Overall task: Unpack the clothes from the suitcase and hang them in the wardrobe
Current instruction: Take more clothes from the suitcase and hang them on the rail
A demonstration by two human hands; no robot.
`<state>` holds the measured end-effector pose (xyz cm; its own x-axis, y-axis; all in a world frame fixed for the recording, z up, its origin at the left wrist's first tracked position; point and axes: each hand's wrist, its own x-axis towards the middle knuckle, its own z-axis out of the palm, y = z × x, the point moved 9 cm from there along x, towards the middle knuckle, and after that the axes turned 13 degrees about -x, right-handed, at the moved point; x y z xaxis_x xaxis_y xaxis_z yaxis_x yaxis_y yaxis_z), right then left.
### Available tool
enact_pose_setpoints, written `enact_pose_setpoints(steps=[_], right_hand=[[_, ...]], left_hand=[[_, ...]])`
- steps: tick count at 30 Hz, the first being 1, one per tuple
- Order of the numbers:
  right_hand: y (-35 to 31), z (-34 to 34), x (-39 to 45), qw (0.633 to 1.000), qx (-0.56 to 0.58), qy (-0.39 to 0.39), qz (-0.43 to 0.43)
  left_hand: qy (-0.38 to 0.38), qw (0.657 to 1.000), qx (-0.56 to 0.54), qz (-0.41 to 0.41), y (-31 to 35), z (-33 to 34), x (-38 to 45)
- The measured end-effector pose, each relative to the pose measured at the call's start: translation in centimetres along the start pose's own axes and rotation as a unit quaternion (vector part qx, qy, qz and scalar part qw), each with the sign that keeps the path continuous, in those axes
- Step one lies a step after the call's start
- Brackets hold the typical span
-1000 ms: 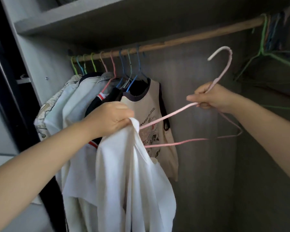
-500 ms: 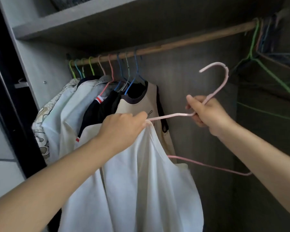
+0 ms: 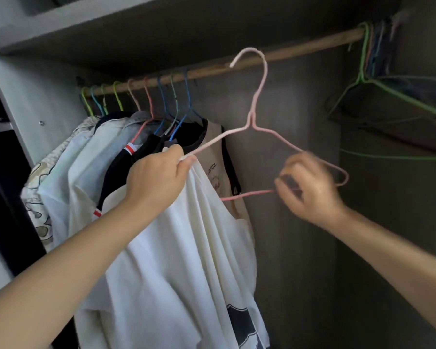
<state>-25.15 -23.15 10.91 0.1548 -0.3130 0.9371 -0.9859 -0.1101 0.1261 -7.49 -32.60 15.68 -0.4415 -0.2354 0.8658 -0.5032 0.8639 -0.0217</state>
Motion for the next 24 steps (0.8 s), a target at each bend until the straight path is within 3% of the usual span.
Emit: enact_pose_setpoints(steps=[1,4,6,9,13,15,17,19,22,24], right_hand=[[-1.3,1.6,-0.6,0.994,0.073,-0.077,-0.015],[-4.2,6.6,-2.9,0.928,0.204,-0.309,0.020],[-5.2,8.4,-3.6,0.900,0.256,-0.348,0.055],[-5.7,9.6,-3.6,0.846,0.356,-0.372,0.140],[-4.3,9.8,-4.4,0.848,0.284,-0.439,0.091],[-1.8,9.3,-3.4,0.904,0.138,-0.404,0.031],[-0.1,6.8,-1.2,0.964,0.014,-0.264,-0.018],[0.6,5.9,-0.6,0.974,0.037,-0.224,-0.018],[0.8,5.7,-0.2,0.972,0.060,-0.227,-0.026],[2.1,4.3,0.2,0.975,0.129,-0.171,0.054]], left_hand=[[-0.005,1.000,-0.008,-0.001,0.1,0.1,0.3],[-0.037,0.998,-0.043,0.003,1.0,0.7,0.6],[-0.058,0.997,-0.039,0.031,1.9,1.0,0.7],[-0.024,0.998,-0.050,0.038,1.8,0.2,1.0],[0.011,0.998,-0.056,-0.019,-0.9,-1.3,0.9],[0.021,0.997,-0.039,-0.065,-2.9,-2.3,0.4],[0.026,0.993,-0.018,-0.111,-4.7,-3.1,0.0],[0.026,0.988,-0.033,-0.147,-6.2,-3.9,-0.8],[0.035,0.979,-0.069,-0.188,-8.1,-4.9,-2.2],[0.027,0.975,-0.084,-0.205,-8.7,-5.0,-3.0]])
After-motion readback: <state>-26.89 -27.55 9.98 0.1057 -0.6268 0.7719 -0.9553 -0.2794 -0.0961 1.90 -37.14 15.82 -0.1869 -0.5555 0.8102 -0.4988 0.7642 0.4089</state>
